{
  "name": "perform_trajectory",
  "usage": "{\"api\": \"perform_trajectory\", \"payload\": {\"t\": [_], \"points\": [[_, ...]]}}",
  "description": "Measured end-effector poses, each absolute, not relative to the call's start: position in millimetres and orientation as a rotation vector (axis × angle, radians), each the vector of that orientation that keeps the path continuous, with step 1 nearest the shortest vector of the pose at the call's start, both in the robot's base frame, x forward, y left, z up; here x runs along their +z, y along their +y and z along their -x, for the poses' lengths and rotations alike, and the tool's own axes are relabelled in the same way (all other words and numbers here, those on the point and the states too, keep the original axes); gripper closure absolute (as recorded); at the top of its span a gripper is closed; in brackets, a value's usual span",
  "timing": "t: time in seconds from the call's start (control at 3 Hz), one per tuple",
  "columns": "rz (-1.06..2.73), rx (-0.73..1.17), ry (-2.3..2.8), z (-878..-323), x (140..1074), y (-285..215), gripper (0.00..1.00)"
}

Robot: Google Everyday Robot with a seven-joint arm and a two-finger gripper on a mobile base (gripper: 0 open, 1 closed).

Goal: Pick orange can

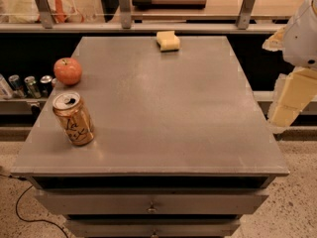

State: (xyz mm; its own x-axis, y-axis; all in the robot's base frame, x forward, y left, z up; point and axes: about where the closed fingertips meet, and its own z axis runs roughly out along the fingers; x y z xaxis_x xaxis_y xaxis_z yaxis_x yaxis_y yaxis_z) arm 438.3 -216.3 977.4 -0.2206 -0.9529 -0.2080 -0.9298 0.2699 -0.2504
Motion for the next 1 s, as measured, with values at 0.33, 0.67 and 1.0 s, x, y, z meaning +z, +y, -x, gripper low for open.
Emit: {"api": "perform_trajectory", "payload": {"t": [0.33, 0.67, 1.0], "points": [[1.722, -0.103, 2.228, -438, 977, -216, 0.00], [1.741, 0.003, 2.150, -443, 974, -199, 0.00], [1.782, 0.198, 1.999, -451, 960, -150, 0.00]]}}
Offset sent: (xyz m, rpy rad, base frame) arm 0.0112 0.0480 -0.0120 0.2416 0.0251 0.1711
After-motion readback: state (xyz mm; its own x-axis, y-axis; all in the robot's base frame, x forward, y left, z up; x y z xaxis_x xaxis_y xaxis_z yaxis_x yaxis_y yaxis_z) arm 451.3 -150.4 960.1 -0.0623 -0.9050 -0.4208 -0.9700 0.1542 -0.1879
